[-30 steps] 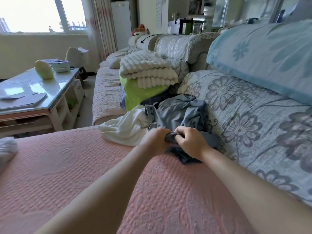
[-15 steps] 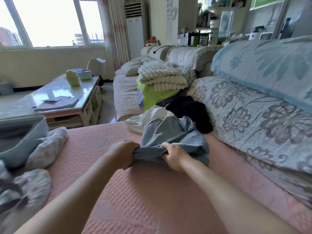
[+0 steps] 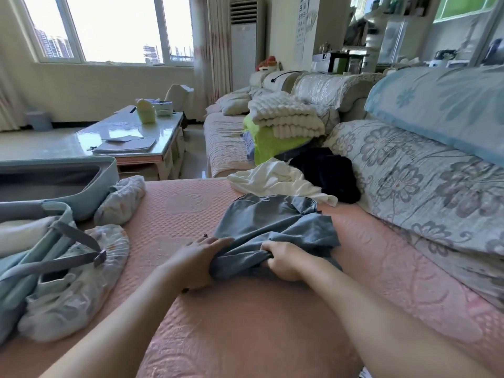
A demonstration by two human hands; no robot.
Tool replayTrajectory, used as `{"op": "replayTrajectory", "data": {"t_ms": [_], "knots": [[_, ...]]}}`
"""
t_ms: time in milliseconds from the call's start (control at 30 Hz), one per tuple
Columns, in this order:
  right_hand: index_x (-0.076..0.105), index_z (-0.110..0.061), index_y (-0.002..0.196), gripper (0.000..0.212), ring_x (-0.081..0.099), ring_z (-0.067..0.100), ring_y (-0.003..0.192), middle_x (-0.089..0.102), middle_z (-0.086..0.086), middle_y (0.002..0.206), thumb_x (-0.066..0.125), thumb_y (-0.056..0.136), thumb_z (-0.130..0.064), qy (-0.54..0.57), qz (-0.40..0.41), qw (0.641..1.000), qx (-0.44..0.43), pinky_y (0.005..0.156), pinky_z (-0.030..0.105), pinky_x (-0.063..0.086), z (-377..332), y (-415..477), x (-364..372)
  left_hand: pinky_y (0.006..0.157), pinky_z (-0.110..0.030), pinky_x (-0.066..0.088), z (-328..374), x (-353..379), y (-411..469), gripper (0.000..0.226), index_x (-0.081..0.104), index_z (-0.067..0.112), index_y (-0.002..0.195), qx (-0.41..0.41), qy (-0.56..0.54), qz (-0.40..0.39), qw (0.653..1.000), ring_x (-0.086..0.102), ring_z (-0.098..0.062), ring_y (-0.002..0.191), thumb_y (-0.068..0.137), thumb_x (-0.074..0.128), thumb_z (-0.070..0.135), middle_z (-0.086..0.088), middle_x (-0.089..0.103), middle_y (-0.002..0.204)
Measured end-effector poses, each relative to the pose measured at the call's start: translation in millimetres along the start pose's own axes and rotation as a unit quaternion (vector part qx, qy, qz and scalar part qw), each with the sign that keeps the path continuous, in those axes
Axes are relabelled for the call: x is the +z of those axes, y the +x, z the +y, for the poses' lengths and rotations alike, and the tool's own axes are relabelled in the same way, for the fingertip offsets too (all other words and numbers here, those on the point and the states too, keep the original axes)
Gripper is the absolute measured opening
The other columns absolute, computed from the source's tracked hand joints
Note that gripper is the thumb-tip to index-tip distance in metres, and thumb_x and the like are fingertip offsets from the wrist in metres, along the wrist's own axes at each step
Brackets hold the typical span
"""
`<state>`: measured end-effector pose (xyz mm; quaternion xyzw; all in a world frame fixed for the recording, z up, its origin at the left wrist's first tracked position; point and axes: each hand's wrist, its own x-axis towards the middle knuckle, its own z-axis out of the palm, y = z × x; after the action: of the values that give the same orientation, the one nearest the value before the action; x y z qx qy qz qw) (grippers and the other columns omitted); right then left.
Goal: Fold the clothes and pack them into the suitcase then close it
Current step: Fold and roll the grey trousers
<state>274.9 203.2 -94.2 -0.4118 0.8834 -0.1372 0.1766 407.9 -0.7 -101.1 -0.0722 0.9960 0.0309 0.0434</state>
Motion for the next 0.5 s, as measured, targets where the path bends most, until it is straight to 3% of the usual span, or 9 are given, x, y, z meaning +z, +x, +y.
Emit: {"op": "replayTrajectory", "data": {"t_ms": [33, 100, 167, 267, 333, 400, 433, 500], "knots": [[0.053, -0.029, 0.104, 0.010, 0.058, 0.025, 0.108, 0.063, 0.007, 0.119, 0.047, 0.097, -0.023, 0.011, -0.008, 1.000, -0.002, 0.085, 0.029, 0.041, -4.4, 0.0, 0.8, 0.103, -0.034, 0.043, 8.4, -1.4, 1.1, 0.080, 0.027, 0.050, 0.148, 0.033, -0.025, -0.001, 0.999, 0.047, -0.016, 0.129, 0.078, 0.062, 0.033, 0.014, 0.044, 0.147], [0.054, -0.027, 0.100, 0.003, 0.058, 0.023, 0.106, 0.064, 0.005, 0.115, 0.052, 0.099, -0.028, 0.029, -0.049, 0.998, -0.016, 0.086, 0.031, 0.043, -13.8, -0.3, 4.4, 0.083, -0.029, 0.049, 18.1, 0.7, 3.7, 0.047, 0.056, 0.040, 0.122, 0.062, -0.045, -0.026, 0.997, 0.061, -0.016, 0.106, 0.079, 0.058, 0.020, 0.009, 0.064, 0.120], [0.061, -0.025, 0.091, 0.011, 0.062, 0.015, 0.092, 0.067, -0.002, 0.097, 0.061, 0.096, -0.035, 0.075, -0.105, 0.991, -0.039, 0.079, 0.030, 0.047, -20.2, -1.8, 6.8, 0.067, -0.027, 0.041, 17.3, -1.4, 5.8, 0.018, 0.064, 0.022, 0.094, -0.007, -0.008, -0.062, 0.998, 0.057, -0.017, 0.082, 0.084, 0.054, 0.012, 0.001, 0.061, 0.088], [0.069, -0.026, 0.088, 0.010, 0.064, 0.010, 0.078, 0.069, -0.007, 0.085, 0.067, 0.094, -0.033, 0.234, -0.131, 0.962, -0.052, 0.066, 0.025, 0.050, -26.0, -0.8, 4.2, 0.073, -0.030, 0.048, -3.2, -13.3, 1.2, 0.010, 0.060, 0.011, 0.081, -0.122, 0.046, -0.105, 0.986, 0.057, -0.019, 0.077, 0.088, 0.054, 0.015, 0.000, 0.054, 0.073], [0.072, -0.017, 0.096, 0.013, 0.069, 0.019, 0.083, 0.074, 0.001, 0.093, 0.064, 0.096, -0.028, 0.307, -0.038, 0.950, -0.030, 0.066, 0.034, 0.056, -18.3, 10.2, -1.3, 0.079, -0.032, 0.054, -18.6, -22.4, 0.1, 0.016, 0.060, 0.005, 0.078, -0.102, 0.097, -0.172, 0.975, 0.066, -0.025, 0.084, 0.081, 0.067, 0.019, -0.001, 0.065, 0.076], [0.073, -0.019, 0.098, 0.013, 0.069, 0.017, 0.085, 0.074, -0.001, 0.095, 0.062, 0.095, -0.027, 0.234, 0.105, 0.967, 0.003, 0.072, 0.033, 0.056, -0.3, 23.6, -12.4, 0.079, -0.027, 0.053, -21.4, -30.1, -1.1, 0.033, 0.071, 0.022, 0.104, -0.080, 0.088, -0.267, 0.956, 0.069, -0.022, 0.091, 0.072, 0.078, 0.027, 0.000, 0.074, 0.097], [0.072, -0.023, 0.097, 0.013, 0.066, 0.014, 0.083, 0.072, -0.004, 0.095, 0.060, 0.095, -0.025, 0.187, 0.153, 0.970, 0.026, 0.071, 0.028, 0.052, 9.3, 27.7, -18.4, 0.081, -0.024, 0.052, -19.7, -33.3, 2.9, 0.042, 0.070, 0.034, 0.110, -0.084, 0.034, -0.296, 0.951, 0.068, -0.018, 0.098, 0.069, 0.079, 0.029, 0.004, 0.073, 0.106], [0.070, -0.028, 0.098, 0.018, 0.062, 0.011, 0.083, 0.069, -0.006, 0.100, 0.055, 0.095, -0.021, 0.140, 0.188, 0.970, 0.073, 0.072, 0.023, 0.046, 32.2, 35.4, -26.9, 0.087, -0.025, 0.052, -9.4, -38.7, 16.7, 0.040, 0.068, 0.042, 0.107, -0.096, -0.099, -0.268, 0.953, 0.066, -0.015, 0.103, 0.068, 0.079, 0.041, 0.009, 0.071, 0.110]]}}
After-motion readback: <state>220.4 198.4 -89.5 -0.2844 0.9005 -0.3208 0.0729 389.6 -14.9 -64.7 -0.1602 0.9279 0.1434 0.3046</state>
